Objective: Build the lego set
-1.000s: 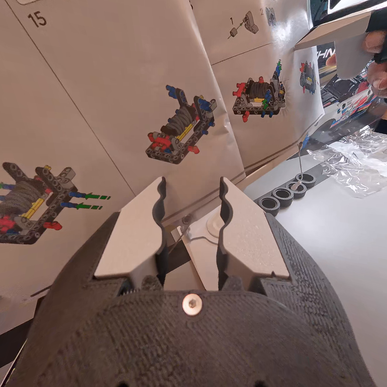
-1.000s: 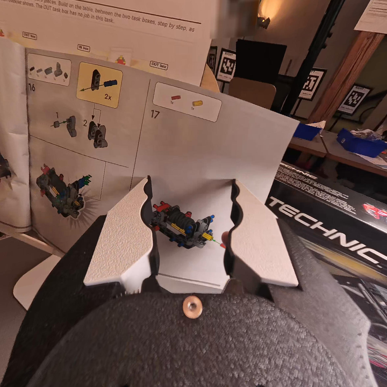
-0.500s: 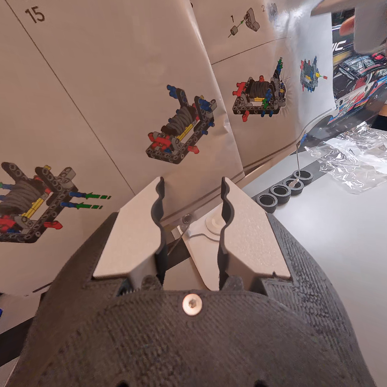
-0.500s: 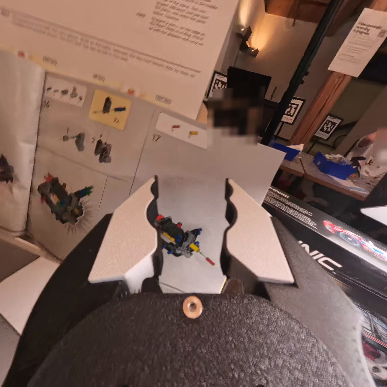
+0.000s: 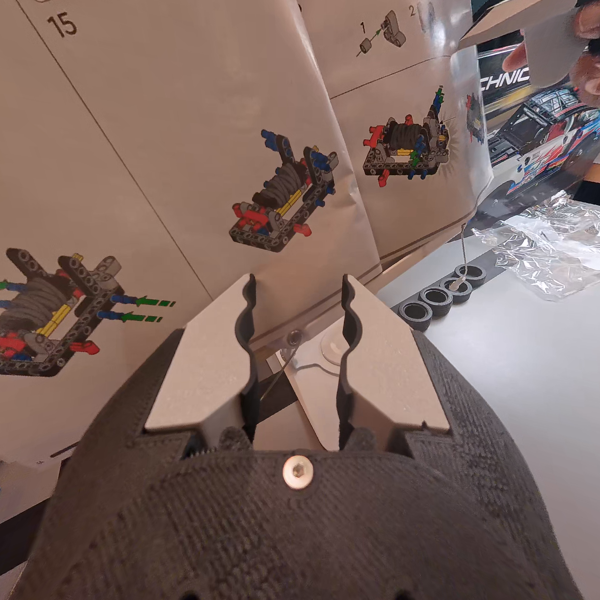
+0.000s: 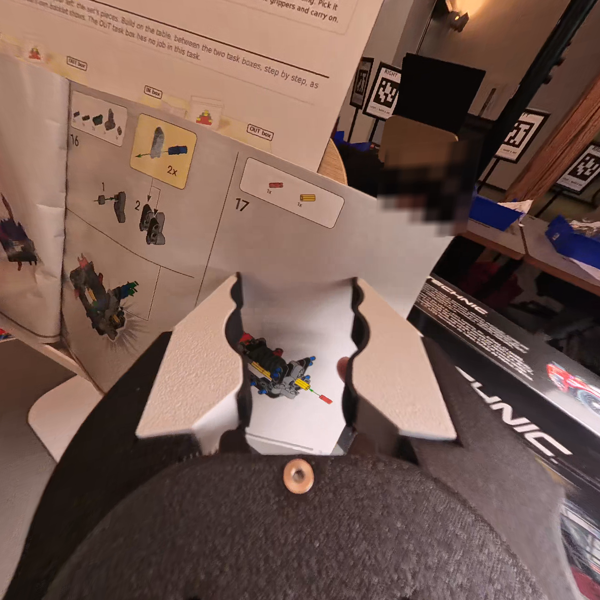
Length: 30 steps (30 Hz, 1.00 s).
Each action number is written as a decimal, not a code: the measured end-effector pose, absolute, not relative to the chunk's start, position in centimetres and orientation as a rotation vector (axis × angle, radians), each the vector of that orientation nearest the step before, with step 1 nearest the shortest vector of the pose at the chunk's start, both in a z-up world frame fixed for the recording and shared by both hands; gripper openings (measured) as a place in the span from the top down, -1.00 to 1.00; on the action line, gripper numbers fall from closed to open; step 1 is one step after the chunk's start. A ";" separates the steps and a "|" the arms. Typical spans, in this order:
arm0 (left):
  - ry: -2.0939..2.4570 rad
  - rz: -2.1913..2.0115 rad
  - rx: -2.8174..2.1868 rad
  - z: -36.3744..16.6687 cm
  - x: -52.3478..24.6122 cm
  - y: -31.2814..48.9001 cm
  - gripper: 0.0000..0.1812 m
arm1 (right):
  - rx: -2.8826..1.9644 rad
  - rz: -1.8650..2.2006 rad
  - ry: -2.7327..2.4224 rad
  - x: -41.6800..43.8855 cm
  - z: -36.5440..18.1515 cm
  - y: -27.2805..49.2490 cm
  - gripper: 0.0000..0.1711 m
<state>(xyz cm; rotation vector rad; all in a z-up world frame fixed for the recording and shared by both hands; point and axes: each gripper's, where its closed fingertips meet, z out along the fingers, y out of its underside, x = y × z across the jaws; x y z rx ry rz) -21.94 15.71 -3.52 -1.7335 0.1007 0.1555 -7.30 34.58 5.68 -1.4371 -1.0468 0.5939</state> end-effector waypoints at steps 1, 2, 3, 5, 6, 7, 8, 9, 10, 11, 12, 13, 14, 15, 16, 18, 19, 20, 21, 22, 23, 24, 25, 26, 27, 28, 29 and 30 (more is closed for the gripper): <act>0.101 0.153 -1.735 -3.5 -21.9 15.7 0.42 | -1.415 0.564 -1.048 -6.9 5.8 34.4 0.47; 0.102 0.152 -1.738 -3.5 -21.9 15.7 0.43 | -1.391 0.544 -1.066 -6.8 5.8 34.1 0.63; 0.102 0.152 -1.741 -3.5 -21.9 15.7 0.43 | -1.384 0.539 -1.102 -6.9 5.4 33.6 0.70; 0.103 0.154 -1.746 -3.5 -21.8 15.7 0.42 | -1.385 0.538 -1.118 -6.9 5.2 33.3 0.56; 0.102 0.154 -1.749 -3.5 -21.8 15.7 0.42 | -1.382 0.543 -1.089 -6.8 5.8 33.6 0.36; 0.101 0.154 -1.750 -3.5 -21.8 15.7 0.42 | -1.381 0.549 -1.052 -6.6 6.5 34.1 0.22; 0.102 0.155 -1.751 -3.5 -21.8 15.7 0.42 | -1.381 0.558 -1.019 -6.5 7.2 34.6 0.07; 0.103 0.156 -1.752 -3.5 -21.8 15.7 0.43 | -1.391 0.568 -1.005 -6.5 7.7 35.2 -0.05; 0.104 0.158 -1.753 -3.5 -21.9 15.7 0.43 | -1.418 0.583 -1.008 -6.7 7.7 35.8 -0.16; 0.105 0.159 -1.754 -3.5 -21.9 15.7 0.43 | -1.452 0.624 -1.038 -7.2 7.3 35.9 -0.24; 0.106 0.160 -1.757 -3.6 -21.9 15.7 0.43 | -1.486 0.661 -1.062 -7.7 7.0 35.9 -0.32; 0.108 0.161 -1.758 -3.6 -21.9 15.7 0.43 | -1.514 0.676 -1.087 -8.1 6.7 35.9 -0.35; 0.108 0.161 -1.759 -3.6 -22.0 15.7 0.44 | -1.526 0.676 -1.097 -8.3 6.6 36.0 -0.36; 0.109 0.161 -1.757 -3.6 -22.0 15.7 0.44 | -1.529 0.679 -1.106 -8.6 6.5 36.0 -0.36; 0.109 0.159 -1.754 -3.6 -22.0 15.8 0.45 | -1.528 0.702 -1.119 -8.8 6.4 35.6 -0.31; 0.108 0.157 -1.749 -3.6 -22.1 15.8 0.45 | -1.525 0.724 -1.120 -9.2 6.1 35.2 -0.24; 0.109 0.158 -1.746 -3.6 -22.0 15.8 0.45 | -1.518 0.711 -1.108 -9.1 6.1 35.1 -0.22; 0.110 0.161 -1.744 -3.6 -22.0 15.8 0.44 | -1.511 0.699 -1.093 -9.0 6.2 35.1 -0.14; 0.112 0.164 -1.742 -3.6 -22.0 15.8 0.44 | -1.502 0.677 -1.079 -8.8 6.3 35.1 -0.06; 0.112 0.164 -1.742 -3.6 -22.0 15.8 0.43 | -1.493 0.637 -1.075 -8.4 6.4 35.0 0.02; 0.111 0.163 -1.743 -3.6 -21.9 15.8 0.43 | -1.475 0.583 -1.075 -8.0 6.5 35.0 0.12; 0.108 0.159 -1.744 -3.6 -21.9 15.8 0.43 | -1.452 0.523 -1.074 -7.5 6.7 35.0 0.25; 0.105 0.154 -1.745 -3.6 -21.9 15.8 0.43 | -1.427 0.480 -1.077 -7.1 6.9 34.8 0.40; 0.103 0.149 -1.747 -3.6 -21.8 15.7 0.43 | -1.408 0.460 -1.086 -6.8 6.9 34.5 0.48; 0.102 0.148 -1.748 -3.6 -21.8 15.7 0.43 | -1.406 0.437 -1.085 -6.5 6.8 34.3 0.49; 0.104 0.148 -1.748 -3.5 -21.8 15.7 0.42 | -1.402 0.407 -1.086 -6.1 6.8 34.2 0.49; 0.104 0.148 -1.749 -3.5 -21.7 15.6 0.42 | -1.393 0.377 -1.084 -5.6 6.8 34.1 0.49; 0.104 0.145 -1.751 -3.5 -21.6 15.5 0.41 | -1.378 0.353 -1.086 -5.2 6.8 33.8 0.49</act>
